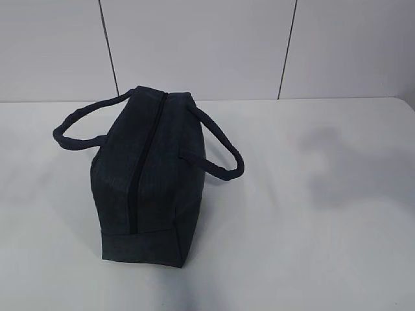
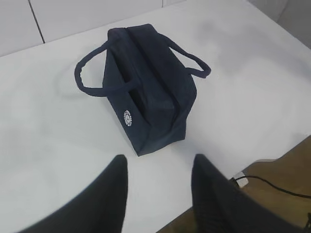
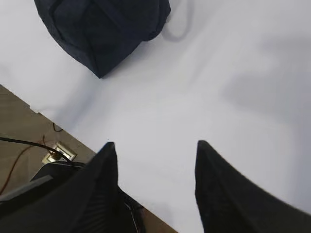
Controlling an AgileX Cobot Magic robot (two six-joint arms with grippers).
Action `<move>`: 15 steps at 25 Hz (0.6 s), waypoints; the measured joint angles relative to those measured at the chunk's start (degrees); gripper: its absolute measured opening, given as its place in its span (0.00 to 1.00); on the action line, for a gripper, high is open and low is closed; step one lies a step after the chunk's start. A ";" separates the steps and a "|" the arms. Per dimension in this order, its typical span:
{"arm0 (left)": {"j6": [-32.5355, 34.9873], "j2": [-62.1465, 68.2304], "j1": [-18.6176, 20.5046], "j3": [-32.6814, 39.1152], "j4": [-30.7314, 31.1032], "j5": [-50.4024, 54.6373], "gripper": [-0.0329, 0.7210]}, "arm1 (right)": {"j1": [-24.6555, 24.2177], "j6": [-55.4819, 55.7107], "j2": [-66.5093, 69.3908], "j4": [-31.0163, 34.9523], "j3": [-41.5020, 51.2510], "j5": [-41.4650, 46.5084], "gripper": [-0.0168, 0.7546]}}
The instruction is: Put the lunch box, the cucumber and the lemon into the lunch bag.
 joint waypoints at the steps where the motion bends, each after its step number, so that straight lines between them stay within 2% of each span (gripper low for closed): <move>1: 0.00 -1.89 0.00 0.74 -0.13 0.11 0.46 | 0.00 0.00 -2.21 0.00 1.09 0.00 0.50; 15: 0.35 -22.94 0.00 18.54 2.55 0.56 0.45 | 0.00 0.00 -28.62 -0.11 15.42 0.43 0.50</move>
